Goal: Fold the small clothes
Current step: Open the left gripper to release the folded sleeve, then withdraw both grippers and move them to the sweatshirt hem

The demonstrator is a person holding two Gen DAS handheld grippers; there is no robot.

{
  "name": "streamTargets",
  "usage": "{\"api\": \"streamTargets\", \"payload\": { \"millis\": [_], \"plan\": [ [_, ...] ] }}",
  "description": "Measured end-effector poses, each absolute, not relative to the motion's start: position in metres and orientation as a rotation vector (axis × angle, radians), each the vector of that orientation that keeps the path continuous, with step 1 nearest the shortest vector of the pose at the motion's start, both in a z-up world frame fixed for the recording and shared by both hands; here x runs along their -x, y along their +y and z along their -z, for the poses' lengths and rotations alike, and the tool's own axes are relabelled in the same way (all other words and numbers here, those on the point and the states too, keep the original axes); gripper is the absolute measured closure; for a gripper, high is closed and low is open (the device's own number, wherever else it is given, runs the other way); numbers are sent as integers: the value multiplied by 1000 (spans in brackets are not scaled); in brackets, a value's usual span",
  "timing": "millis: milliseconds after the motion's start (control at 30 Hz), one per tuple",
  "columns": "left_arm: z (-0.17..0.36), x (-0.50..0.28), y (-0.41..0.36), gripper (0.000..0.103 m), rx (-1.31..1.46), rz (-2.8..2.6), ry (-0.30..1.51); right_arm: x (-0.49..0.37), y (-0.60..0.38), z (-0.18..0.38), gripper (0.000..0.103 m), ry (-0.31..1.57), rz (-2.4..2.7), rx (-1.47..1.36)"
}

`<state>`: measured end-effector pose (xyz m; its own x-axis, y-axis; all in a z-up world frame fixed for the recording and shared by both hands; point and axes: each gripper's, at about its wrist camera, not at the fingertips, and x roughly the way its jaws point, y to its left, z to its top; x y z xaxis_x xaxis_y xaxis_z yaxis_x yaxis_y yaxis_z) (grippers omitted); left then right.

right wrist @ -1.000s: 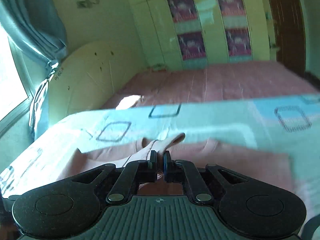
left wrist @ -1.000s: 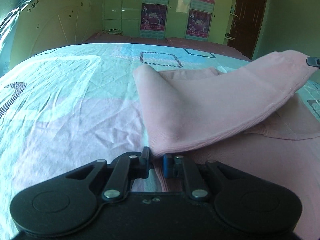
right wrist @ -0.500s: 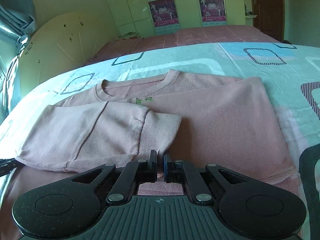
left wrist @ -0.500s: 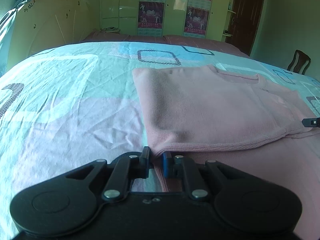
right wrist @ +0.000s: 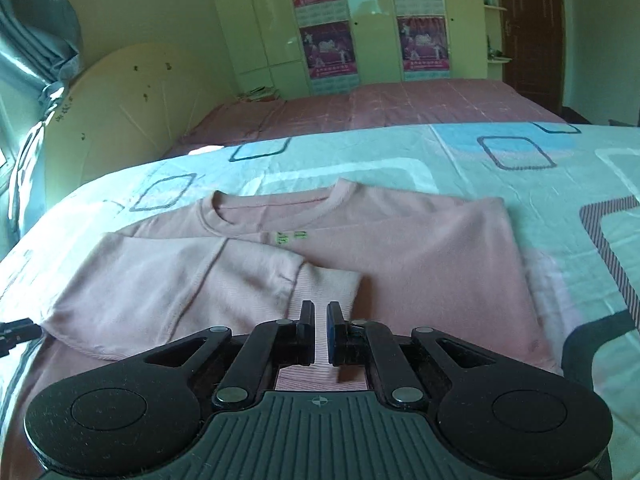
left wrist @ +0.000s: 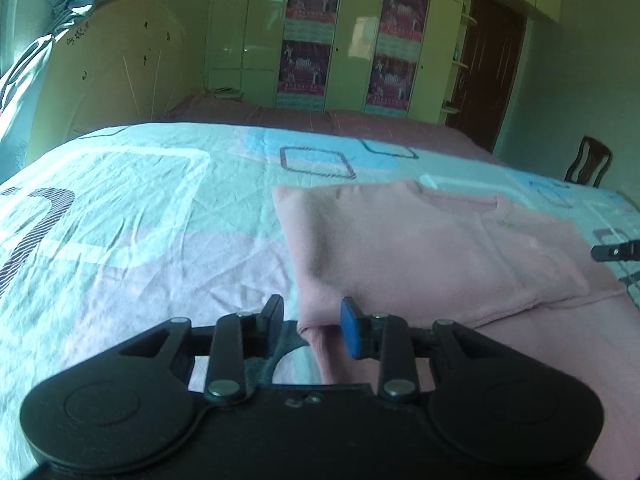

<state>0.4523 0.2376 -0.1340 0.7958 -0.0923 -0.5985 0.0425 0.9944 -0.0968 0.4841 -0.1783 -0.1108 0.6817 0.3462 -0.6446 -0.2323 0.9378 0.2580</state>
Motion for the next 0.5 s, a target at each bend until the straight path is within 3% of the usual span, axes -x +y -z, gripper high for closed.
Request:
{"api": "streamTargets", "payload": {
  "millis": [100, 200, 500],
  "plan": [
    [136, -469, 222, 73, 70, 113, 672, -490, -161, 125, 98, 793, -359, -131],
    [164, -494, 207, 68, 49, 137, 825, -495, -151, 152, 98, 907, -350, -91],
    [161, -533, 212, 61, 59, 187, 798, -522, -169, 136, 98, 820, -310, -110]
  ]
}}
